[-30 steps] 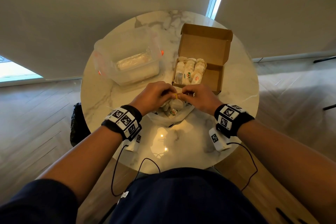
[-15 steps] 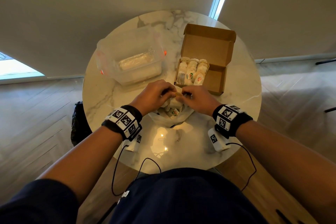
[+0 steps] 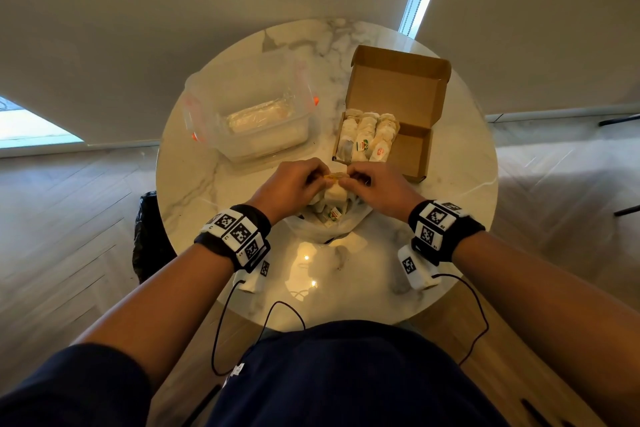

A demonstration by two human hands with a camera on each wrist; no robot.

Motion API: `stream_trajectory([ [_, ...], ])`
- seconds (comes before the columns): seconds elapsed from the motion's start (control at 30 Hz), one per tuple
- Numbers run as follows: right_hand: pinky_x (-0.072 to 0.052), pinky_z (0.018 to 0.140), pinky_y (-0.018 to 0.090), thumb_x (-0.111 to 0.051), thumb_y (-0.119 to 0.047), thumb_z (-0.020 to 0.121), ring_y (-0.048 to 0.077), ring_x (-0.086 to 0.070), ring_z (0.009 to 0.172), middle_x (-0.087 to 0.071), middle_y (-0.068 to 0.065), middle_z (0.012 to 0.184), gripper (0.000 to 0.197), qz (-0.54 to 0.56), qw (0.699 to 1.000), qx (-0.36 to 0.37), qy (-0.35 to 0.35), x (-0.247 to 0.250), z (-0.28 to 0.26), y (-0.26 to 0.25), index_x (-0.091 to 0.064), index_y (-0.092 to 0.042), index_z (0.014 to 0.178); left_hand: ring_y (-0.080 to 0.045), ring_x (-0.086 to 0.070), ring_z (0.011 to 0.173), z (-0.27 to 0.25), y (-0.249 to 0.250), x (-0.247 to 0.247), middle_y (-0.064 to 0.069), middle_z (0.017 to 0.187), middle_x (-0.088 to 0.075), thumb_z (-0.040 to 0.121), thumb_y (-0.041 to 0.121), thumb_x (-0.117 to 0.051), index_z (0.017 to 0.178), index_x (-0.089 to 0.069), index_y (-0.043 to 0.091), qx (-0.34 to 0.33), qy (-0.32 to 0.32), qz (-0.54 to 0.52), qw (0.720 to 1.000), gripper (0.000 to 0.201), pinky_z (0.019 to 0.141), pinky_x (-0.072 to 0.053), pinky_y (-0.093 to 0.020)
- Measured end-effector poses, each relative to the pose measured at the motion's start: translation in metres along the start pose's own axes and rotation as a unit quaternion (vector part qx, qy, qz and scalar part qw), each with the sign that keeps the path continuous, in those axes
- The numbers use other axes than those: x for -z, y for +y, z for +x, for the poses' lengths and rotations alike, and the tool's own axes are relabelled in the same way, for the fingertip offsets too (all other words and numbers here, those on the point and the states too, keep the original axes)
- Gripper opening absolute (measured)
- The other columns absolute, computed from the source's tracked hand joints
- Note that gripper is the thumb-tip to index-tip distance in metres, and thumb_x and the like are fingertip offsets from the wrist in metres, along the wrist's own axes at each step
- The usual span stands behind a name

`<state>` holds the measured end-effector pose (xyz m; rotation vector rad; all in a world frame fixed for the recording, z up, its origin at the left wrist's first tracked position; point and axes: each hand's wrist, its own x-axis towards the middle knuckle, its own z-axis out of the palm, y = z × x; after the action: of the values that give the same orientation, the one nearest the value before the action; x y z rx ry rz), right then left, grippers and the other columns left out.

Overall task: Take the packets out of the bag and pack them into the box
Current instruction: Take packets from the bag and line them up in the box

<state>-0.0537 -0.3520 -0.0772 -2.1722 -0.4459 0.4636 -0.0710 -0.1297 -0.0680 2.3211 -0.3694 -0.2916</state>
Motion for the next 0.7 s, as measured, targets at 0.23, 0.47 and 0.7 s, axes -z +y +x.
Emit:
stream_trajectory([
  [0.23, -0.045, 0.068, 0.022, -0.063, -0.028, 0.097, 0.008, -0.058, 0.075, -0.065, -0.006, 0.081, 0.007, 0.008, 0.999, 0.007, 0.035, 0.0005, 0.0024, -0.0012, -0.067, -0.024, 0.093, -0.003, -0.062, 0.077, -0.0020, -0.0007, 0.0024, 0.010, 0.085, -0.067, 0.093, 0.029, -0.068, 0.107, -0.067, 0.018, 0.018, 0.001, -0.030, 0.999, 0.017, 0.071, -0.052, -0.022],
  [0.47, -0.037, 0.060, 0.009, -0.062, -0.029, 0.098, 0.000, -0.052, 0.064, -0.060, -0.008, 0.071, 0.015, 0.010, 0.998, 0.006, 0.068, 0.0029, 0.0027, -0.0023, -0.067, -0.016, 0.092, -0.006, -0.063, 0.082, -0.0044, -0.0045, 0.0006, 0.006, 0.093, -0.069, 0.095, 0.029, -0.065, 0.114, -0.068, 0.017, 0.007, -0.054, 0.019, 0.998, 0.023, 0.074, -0.051, -0.021],
  [0.7, -0.045, 0.061, 0.016, -0.061, -0.033, 0.098, 0.006, -0.060, 0.068, -0.066, -0.003, 0.078, 0.016, -0.007, 0.996, 0.001, 0.088, 0.0079, 0.0048, 0.0028, -0.068, -0.019, 0.098, -0.008, -0.057, 0.086, -0.0046, -0.0065, 0.0003, 0.001, 0.103, -0.068, 0.096, 0.020, -0.060, 0.110, -0.071, 0.015, -0.024, -0.101, 0.069, 0.992, 0.018, 0.078, -0.047, -0.022],
])
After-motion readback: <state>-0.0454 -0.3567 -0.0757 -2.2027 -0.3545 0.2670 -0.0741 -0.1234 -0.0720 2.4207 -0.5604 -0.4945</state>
